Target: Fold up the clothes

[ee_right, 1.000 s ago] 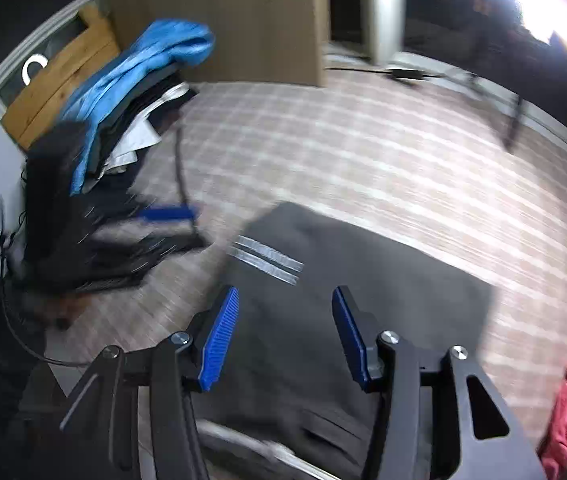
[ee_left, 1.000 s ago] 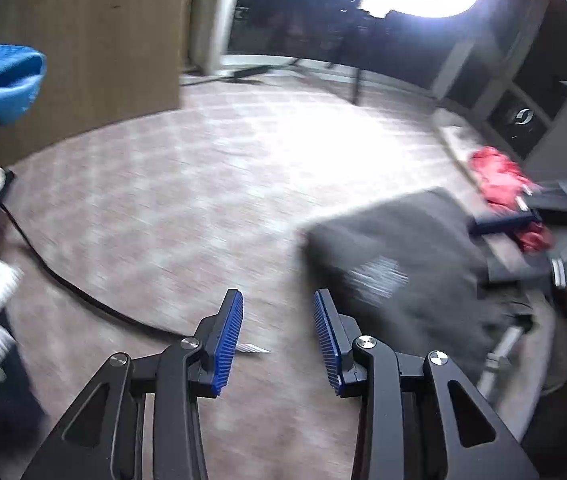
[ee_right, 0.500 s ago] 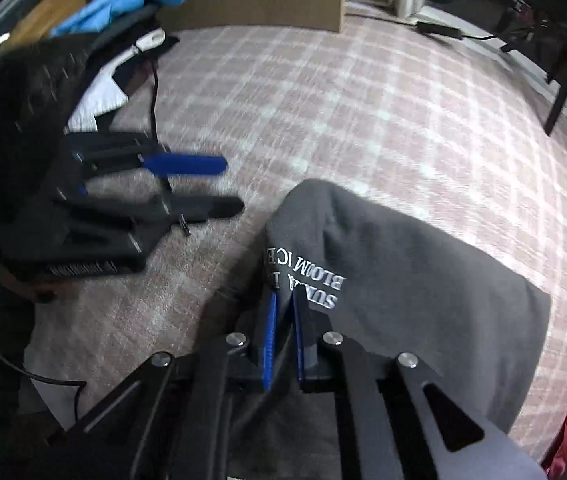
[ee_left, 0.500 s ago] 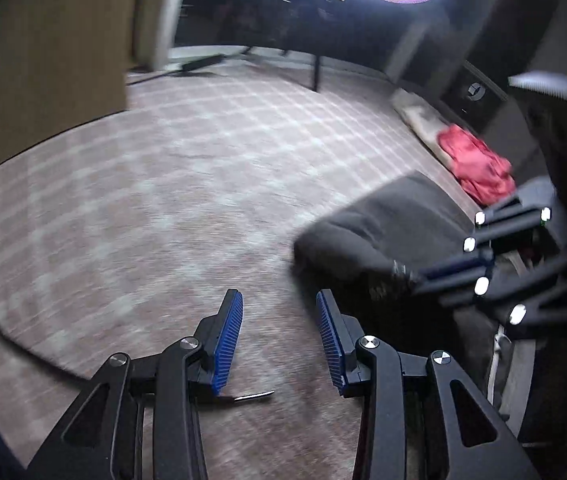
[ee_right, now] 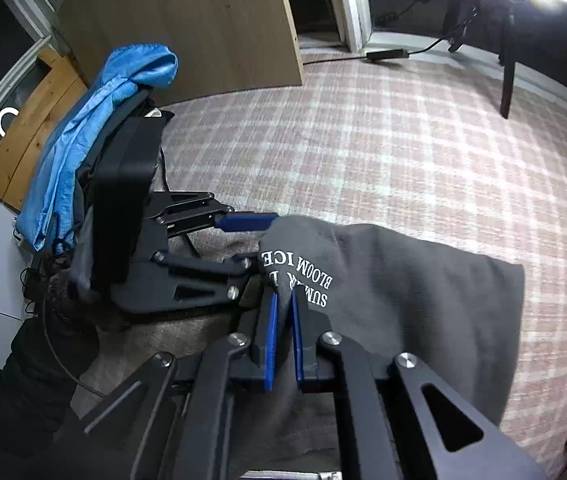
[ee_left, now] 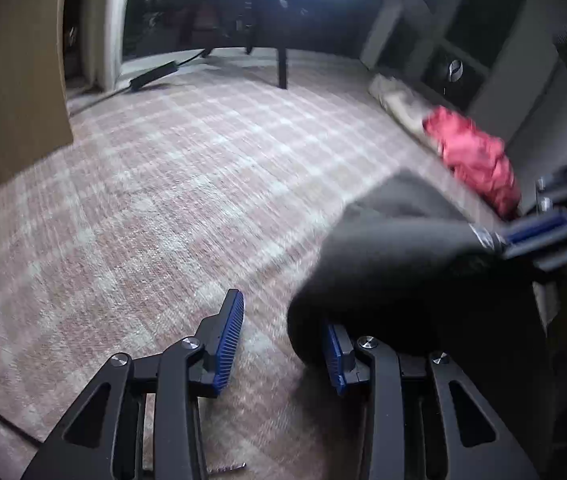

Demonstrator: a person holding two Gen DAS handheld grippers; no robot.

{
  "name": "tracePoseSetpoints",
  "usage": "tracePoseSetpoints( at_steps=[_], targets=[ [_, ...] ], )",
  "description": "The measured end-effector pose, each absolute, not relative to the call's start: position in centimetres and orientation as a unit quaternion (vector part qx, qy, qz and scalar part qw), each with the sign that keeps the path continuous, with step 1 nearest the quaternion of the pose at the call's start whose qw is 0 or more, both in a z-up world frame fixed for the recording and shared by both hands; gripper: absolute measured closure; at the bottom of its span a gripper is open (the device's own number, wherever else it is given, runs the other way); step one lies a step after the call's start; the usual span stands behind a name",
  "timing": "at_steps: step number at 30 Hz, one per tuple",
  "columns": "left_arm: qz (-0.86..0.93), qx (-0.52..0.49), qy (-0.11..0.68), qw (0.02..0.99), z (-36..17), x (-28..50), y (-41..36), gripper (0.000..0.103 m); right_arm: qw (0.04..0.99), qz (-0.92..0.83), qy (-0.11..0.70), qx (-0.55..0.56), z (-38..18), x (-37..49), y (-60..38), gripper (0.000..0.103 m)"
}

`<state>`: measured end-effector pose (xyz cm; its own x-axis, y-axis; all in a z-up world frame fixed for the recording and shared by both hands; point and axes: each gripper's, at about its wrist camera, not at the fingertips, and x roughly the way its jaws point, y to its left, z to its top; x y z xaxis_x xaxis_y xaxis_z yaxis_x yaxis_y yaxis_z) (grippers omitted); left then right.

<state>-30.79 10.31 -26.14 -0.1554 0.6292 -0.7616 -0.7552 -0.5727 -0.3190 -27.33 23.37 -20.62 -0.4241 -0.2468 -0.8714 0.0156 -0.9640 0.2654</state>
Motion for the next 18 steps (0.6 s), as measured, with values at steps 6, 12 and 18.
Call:
tracePoseSetpoints(
  at_steps=[6,12,18],
  targets=[
    [0.721,-0.506,-0.055,0.471,-27.5,-33.4,8.3,0.068,0.074,-0.831,-0.104,0.541,-21.4,-26.5,23.6,0.096],
    [0.675,-0.543,-0.135,0.481,-28.8,-35.2,7.1,0.068,0.105,-0.814,-0.068,0.567,-24.8,-27.3,20.4,0.09],
    [0.647,-0.565,-0.157,0.487,-29.1,-36.0,6.3,0.068,0.125,-0.809,-0.047,0.572,-25.6,-27.2,19.4,0.082]
  ],
)
